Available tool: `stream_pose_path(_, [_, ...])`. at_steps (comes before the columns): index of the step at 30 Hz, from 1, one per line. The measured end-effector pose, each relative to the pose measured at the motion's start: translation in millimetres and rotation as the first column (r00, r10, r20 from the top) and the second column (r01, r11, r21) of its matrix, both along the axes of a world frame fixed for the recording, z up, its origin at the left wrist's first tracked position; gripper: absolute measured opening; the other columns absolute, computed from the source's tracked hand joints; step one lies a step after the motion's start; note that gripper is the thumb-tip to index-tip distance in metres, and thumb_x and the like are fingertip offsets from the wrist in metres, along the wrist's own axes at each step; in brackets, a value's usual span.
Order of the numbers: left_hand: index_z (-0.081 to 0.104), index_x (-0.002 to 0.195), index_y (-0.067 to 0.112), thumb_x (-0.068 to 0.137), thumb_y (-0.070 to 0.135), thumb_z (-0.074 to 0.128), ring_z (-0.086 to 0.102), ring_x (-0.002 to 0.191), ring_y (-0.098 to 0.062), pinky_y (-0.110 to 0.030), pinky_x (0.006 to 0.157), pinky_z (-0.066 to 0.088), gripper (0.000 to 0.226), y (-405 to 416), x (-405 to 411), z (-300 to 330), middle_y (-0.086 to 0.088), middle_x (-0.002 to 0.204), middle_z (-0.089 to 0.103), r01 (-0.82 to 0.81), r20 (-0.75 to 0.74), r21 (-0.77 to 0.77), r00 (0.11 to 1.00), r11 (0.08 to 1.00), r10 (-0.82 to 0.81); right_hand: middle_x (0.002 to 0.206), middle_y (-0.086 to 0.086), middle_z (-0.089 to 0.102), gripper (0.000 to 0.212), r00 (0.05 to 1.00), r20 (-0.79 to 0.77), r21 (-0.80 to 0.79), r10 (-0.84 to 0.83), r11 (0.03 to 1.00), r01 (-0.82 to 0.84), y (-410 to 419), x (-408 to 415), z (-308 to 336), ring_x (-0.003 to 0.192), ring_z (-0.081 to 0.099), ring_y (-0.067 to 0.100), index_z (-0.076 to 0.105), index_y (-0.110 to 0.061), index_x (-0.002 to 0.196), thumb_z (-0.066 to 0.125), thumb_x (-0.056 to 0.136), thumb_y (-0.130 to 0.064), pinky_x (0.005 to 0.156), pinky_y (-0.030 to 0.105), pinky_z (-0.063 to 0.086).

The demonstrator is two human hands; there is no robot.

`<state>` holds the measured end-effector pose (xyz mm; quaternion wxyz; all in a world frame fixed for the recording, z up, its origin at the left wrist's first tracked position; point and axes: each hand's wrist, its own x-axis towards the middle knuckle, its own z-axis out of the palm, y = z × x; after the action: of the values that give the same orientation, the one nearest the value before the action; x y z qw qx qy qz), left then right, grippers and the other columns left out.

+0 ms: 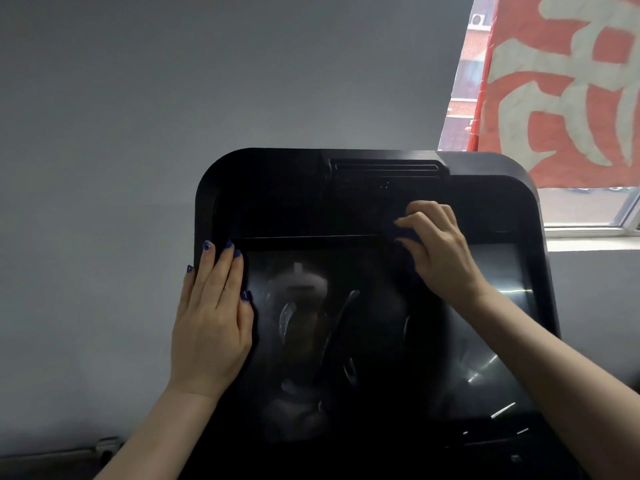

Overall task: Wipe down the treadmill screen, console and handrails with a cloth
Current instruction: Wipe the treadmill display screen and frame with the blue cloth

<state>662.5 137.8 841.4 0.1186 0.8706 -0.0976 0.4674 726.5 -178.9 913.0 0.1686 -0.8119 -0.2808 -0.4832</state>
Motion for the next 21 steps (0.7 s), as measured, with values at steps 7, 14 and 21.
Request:
stream_pose_path(7, [0.041, 0.146, -0.001, 0.097, 0.017, 0.035, 0.020, 0.150, -0.028, -0.039, 0.124, 0.012, 0.053, -0.2, 0.4, 0.4, -0.015, 0.155, 0.037, 0.001, -0.005, -0.003, 1.000, 1.000, -0.001, 0.105, 0.016, 0.057, 0.013, 0.997, 0.009, 0.117, -0.070, 0.991, 0.069, 3.4, 7.3, 3.9, 0.096, 0.046, 0.027, 0.065, 0.003, 0.098, 0.064, 0.085, 0.000, 0.088, 0.019, 0.034])
stream_pose_path(14, [0.042, 0.145, -0.002, 0.097, 0.017, 0.034, 0.020, 0.150, -0.029, -0.039, 0.124, 0.011, 0.053, 0.4, 0.1, 0.1, -0.016, 0.155, 0.037, -0.005, 0.001, 0.004, 1.000, 1.000, 0.005, 0.104, 0.014, 0.058, 0.014, 0.999, -0.011, 0.031, -0.042, 0.999, 0.042, -24.5, 4.5, 9.5, 0.095, 0.049, 0.028, 0.065, 0.002, 0.098, 0.066, 0.085, -0.002, 0.091, 0.013, 0.033])
stream_pose_path(21, [0.040, 0.146, -0.002, 0.097, 0.019, 0.034, 0.019, 0.150, -0.029, -0.042, 0.124, 0.007, 0.054, -1.0, -2.0, 5.1, -0.014, 0.156, 0.035, -0.028, -0.008, 0.084, 1.000, 0.996, 0.029, 0.106, 0.014, 0.057, 0.015, 0.998, -0.005, 0.091, -0.058, 0.994, 0.058, -18.1, 8.0, 7.1, 0.097, 0.045, 0.024, 0.065, 0.002, 0.100, 0.065, 0.085, -0.001, 0.089, 0.017, 0.032])
